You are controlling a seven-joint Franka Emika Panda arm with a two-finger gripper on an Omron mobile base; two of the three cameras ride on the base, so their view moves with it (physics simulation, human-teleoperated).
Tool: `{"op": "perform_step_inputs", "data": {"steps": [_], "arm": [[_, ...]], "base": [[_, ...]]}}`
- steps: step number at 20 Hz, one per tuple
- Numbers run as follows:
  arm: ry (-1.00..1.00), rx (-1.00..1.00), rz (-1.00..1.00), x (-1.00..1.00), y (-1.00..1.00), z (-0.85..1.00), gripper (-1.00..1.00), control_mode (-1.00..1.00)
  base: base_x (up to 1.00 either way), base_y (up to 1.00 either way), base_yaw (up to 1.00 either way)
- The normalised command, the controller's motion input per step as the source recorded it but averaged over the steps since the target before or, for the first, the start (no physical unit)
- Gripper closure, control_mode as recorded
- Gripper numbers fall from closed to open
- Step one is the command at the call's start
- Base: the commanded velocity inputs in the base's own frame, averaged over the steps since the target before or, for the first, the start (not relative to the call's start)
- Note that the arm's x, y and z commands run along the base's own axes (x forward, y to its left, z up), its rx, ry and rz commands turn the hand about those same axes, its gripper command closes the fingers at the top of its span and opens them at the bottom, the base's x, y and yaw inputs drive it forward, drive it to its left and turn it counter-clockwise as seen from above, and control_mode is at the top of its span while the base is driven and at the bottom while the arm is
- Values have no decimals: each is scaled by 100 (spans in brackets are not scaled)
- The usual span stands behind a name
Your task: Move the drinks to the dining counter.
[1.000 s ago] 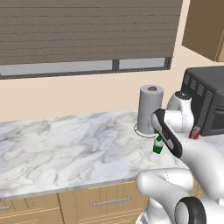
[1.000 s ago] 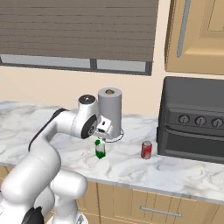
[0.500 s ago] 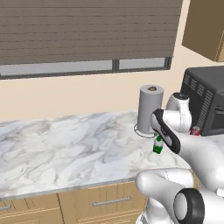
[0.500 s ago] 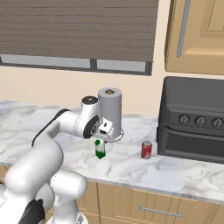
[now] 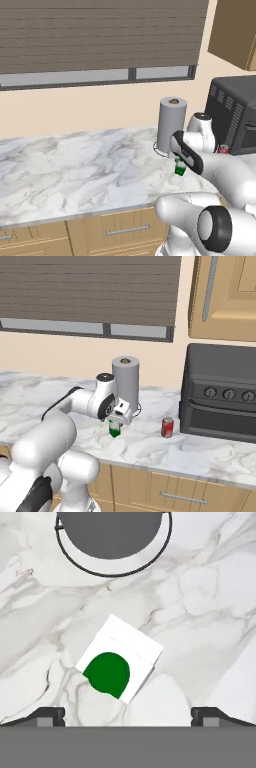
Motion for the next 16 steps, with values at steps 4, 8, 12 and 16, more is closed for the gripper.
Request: {"op": "perform_step_inputs", "data": {"steps": [4,8,12,16], "arm": [[0,0,0,28,0,0,-100,-100],[2,0,0,21,0,0,-100,-100],[2,0,0,4,0,0,-100,-100],[2,0,0,0,0,-14,-100,-100]], "base": [[0,0,0],[0,0,0],[0,0,0],[0,0,0]]}}
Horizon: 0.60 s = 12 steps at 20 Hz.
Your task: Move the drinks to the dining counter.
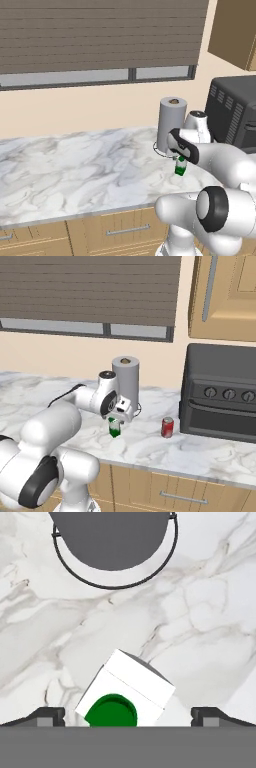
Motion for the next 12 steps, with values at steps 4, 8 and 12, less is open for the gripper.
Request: {"op": "perform_step_inputs", "data": {"steps": [4,8,12], "arm": [[0,0,0,0,0,-33,-100,-100],[0,0,0,0,0,-8,-100,-100],[0,0,0,0,0,0,100,-100]], "base": [[0,0,0],[0,0,0],[0,0,0]]}}
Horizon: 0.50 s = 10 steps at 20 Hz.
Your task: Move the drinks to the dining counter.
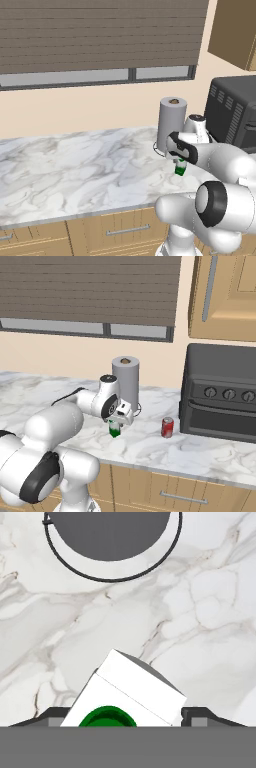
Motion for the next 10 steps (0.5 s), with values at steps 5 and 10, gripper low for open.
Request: {"op": "perform_step_inputs", "data": {"steps": [5,10], "arm": [[-4,0,2,-22,0,3,100,-100],[-2,0,4,-58,0,51,100,-100]], "base": [[0,0,0],[0,0,0]]}}
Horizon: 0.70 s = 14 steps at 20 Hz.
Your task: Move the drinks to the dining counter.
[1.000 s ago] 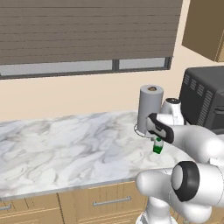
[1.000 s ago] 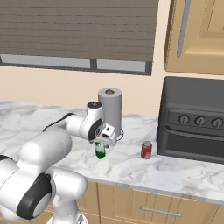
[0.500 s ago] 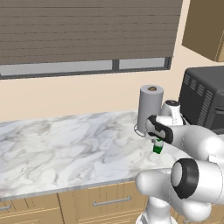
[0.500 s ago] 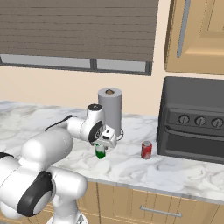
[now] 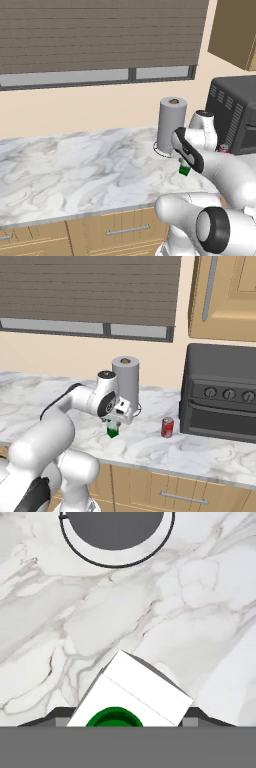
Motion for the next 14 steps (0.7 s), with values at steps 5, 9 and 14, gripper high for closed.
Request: {"op": "perform_step_inputs", "data": {"steps": [5,9,14], "arm": [[-5,0,3,-70,19,71,100,-100],[-15,0,0,-74,30,68,100,-100],[-15,0,1,-61,41,69,100,-100]], "base": [[0,0,0],[0,0,0],[0,0,0]]}}
